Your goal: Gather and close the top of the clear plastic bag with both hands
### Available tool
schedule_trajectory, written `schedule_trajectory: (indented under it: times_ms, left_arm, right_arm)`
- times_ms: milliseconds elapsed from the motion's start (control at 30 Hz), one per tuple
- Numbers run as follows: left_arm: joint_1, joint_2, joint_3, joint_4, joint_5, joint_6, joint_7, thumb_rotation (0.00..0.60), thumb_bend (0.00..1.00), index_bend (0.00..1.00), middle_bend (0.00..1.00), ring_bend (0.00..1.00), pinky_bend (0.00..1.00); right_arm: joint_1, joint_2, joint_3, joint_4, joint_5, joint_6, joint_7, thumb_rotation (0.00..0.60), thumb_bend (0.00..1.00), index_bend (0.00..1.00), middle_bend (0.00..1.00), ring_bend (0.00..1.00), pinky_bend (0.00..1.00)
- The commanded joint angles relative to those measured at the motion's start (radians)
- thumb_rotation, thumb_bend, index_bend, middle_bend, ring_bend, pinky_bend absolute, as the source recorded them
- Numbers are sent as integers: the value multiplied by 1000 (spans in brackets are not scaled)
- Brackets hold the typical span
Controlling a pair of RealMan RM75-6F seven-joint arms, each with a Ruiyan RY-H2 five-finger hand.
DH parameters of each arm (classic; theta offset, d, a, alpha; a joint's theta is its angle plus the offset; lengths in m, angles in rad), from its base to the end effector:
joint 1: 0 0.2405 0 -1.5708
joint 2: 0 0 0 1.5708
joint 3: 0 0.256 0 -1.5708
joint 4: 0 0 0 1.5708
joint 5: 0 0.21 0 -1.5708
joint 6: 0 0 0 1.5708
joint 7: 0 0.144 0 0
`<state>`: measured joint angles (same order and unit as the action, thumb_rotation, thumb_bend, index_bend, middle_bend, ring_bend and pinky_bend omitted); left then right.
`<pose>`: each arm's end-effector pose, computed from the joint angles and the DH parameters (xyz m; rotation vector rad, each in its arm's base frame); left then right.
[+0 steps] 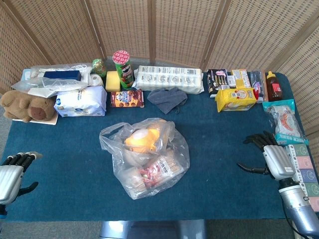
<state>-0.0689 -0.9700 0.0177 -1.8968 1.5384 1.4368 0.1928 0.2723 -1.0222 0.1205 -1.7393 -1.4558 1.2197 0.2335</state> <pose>-0.2690 0.1576 0.1638 -1.5076 -0.9338 -0.8040 -0.2637 -0.2444 0.1541 1.4876 -1.1678 1.0916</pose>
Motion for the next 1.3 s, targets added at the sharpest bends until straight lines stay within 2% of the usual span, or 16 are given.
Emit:
schedule_trajectory:
  times_ms: [33, 433, 733, 1067, 1300]
  left_arm:
    - [-8, -5, -1, 1, -7, -13, 10, 600, 161, 265, 286, 249, 264]
    - [8, 26, 5, -11, 9, 20, 0, 600, 162, 264, 286, 249, 263]
    - [-1, 30, 2, 1, 10, 11, -17, 600, 162, 265, 286, 249, 263]
    - [-8, 28, -4, 28, -7, -1, -43, 600, 162, 265, 287, 249, 263]
    - [-15, 21, -7, 47, -24, -17, -52, 600, 162, 264, 286, 249, 263]
  right_arm:
    - [3, 0, -1, 1, 4, -4, -1, 209, 120, 309, 253, 167, 35]
    - [29, 17, -1, -39, -24, -22, 74, 205, 120, 315, 264, 182, 54]
    - [88, -22, 18, -87, -24, -63, 23, 204, 109, 359, 262, 168, 27]
    - [182, -71, 36, -145, 59, -187, -81, 210, 92, 315, 241, 112, 0]
    - [250, -145, 70, -148, 155, -251, -120, 207, 90, 296, 231, 106, 0]
